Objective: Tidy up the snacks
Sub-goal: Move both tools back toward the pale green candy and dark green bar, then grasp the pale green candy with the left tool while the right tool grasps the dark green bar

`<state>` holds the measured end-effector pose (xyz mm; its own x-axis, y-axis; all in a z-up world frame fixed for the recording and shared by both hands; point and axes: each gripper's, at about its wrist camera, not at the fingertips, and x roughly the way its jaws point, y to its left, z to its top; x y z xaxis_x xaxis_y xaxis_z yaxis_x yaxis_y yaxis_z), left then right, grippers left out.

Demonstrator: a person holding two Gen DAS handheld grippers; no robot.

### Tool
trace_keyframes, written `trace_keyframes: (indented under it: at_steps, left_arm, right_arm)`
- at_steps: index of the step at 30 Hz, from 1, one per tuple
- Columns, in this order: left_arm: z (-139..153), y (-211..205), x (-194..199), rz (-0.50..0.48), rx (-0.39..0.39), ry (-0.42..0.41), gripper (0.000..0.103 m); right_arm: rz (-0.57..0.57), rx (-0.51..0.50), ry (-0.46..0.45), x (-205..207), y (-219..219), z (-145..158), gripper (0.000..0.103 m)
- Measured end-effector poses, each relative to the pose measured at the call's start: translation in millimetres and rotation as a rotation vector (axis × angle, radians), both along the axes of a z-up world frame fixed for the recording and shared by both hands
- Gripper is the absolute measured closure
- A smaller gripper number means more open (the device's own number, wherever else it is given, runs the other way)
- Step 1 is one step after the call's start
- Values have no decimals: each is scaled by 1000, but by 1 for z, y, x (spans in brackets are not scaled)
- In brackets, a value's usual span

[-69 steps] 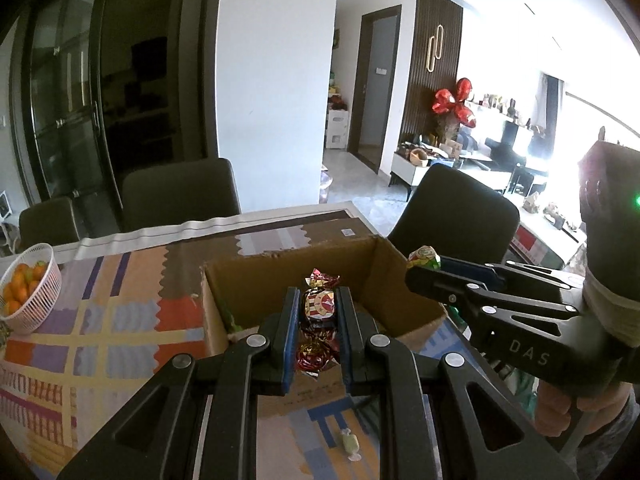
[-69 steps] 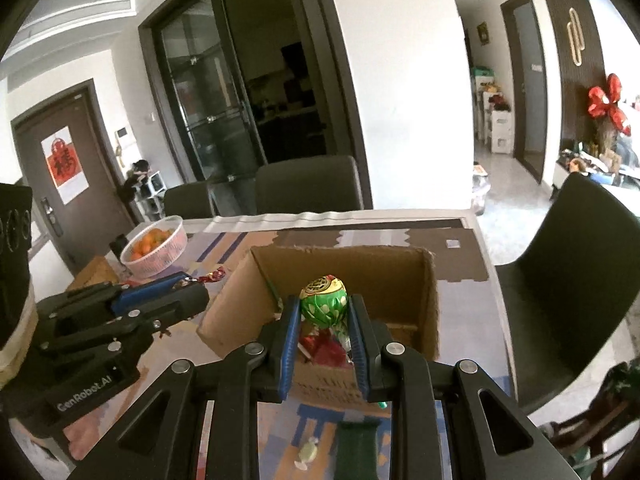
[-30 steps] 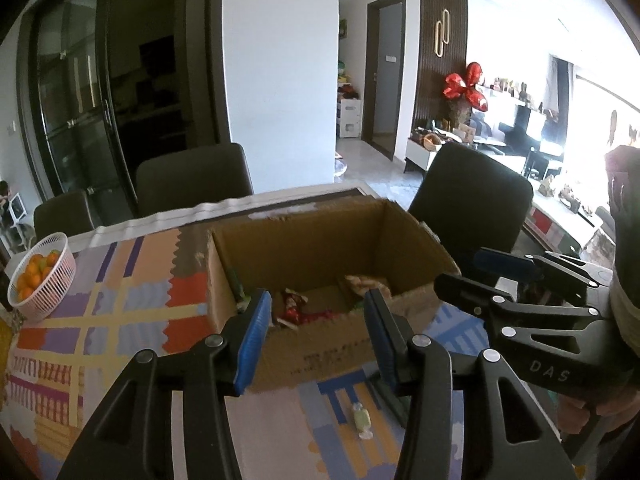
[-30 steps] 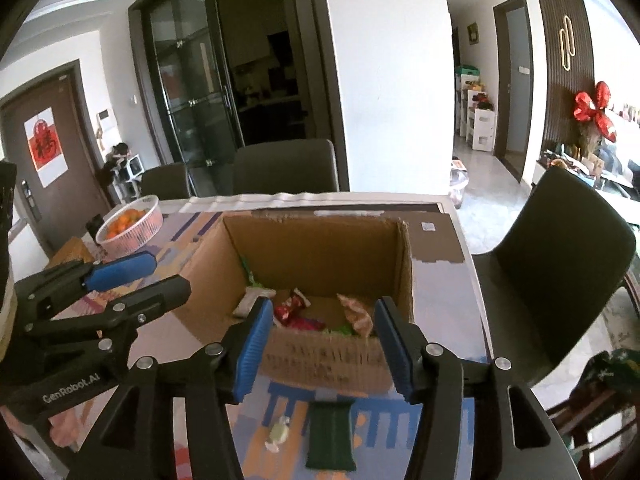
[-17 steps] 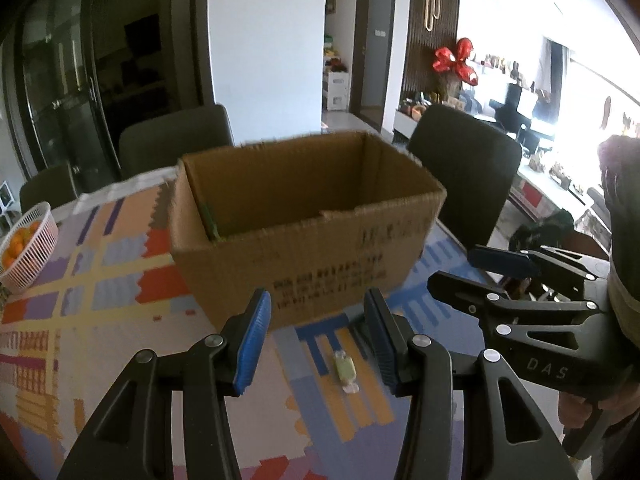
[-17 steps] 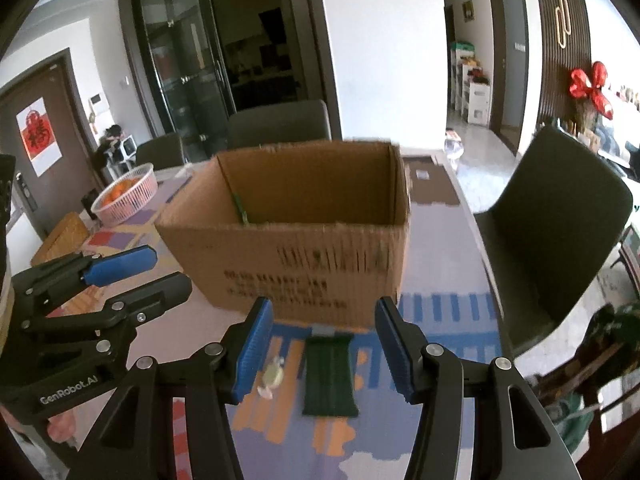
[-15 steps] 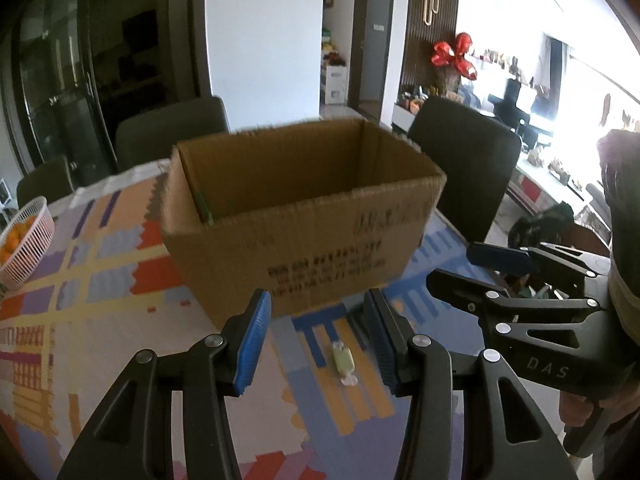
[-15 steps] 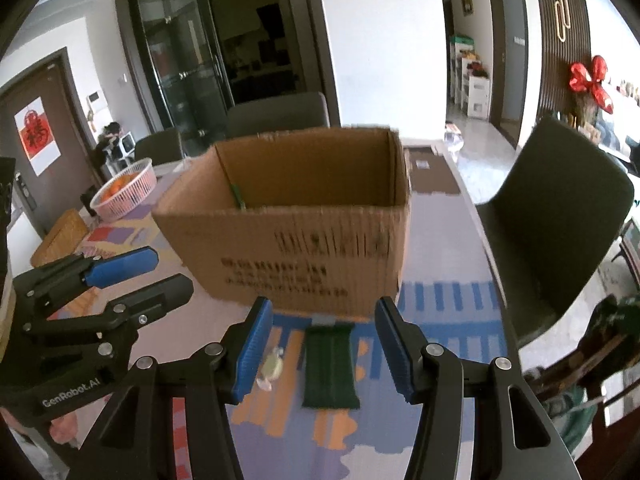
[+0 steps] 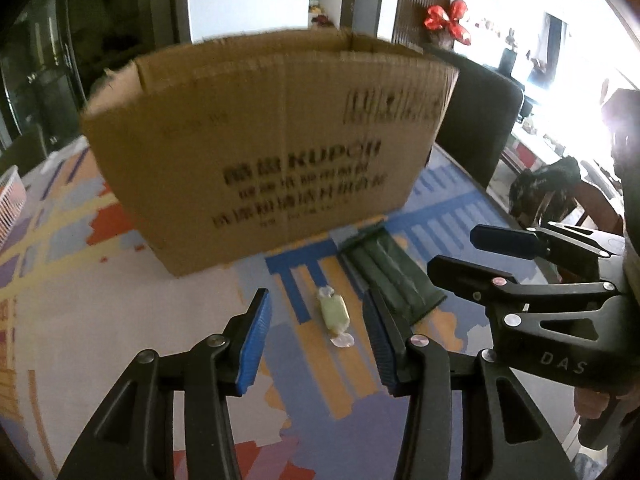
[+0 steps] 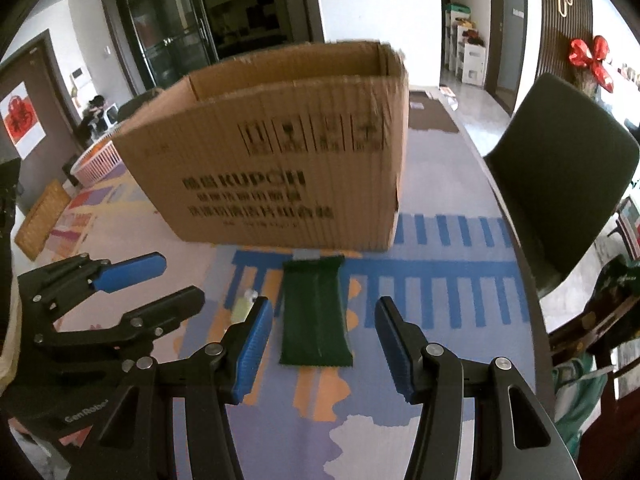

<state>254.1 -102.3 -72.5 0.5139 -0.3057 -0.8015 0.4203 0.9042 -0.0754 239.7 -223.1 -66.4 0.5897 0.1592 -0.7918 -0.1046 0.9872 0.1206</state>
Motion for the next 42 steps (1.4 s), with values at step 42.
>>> trace_keyframes:
  at_steps: [42]
  left_arm:
    - [-23,23,9,50,-27,65,84]
  right_arm:
    - [47,-83,120,39,34,-54,49]
